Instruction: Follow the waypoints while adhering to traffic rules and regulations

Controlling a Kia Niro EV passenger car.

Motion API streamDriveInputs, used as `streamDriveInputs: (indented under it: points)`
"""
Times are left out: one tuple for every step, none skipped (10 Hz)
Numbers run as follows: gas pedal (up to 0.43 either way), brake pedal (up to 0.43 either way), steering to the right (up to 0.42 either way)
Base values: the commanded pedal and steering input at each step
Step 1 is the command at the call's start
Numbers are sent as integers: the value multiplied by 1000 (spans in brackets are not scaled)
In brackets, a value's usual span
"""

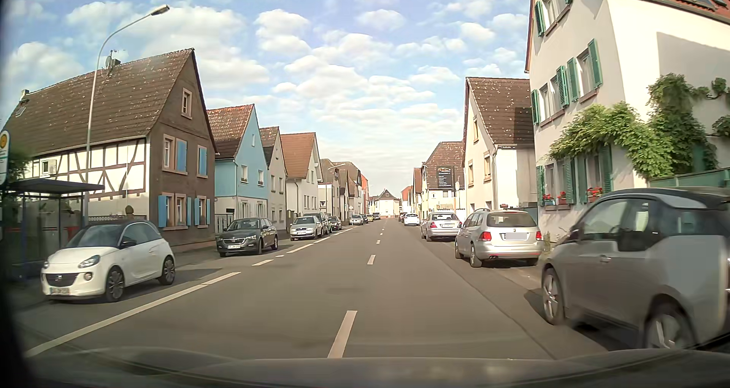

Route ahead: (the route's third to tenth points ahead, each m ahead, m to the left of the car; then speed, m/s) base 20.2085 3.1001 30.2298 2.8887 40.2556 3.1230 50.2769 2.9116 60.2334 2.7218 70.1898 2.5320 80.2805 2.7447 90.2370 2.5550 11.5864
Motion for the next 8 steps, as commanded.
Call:
streamDriveInputs:
  points:
    - [59,18,1]
    - [59,18,1]
    - [59,18,1]
    - [59,18,1]
    - [59,18,1]
    - [59,18,0]
    - [59,18,-2]
    - [59,18,-4]
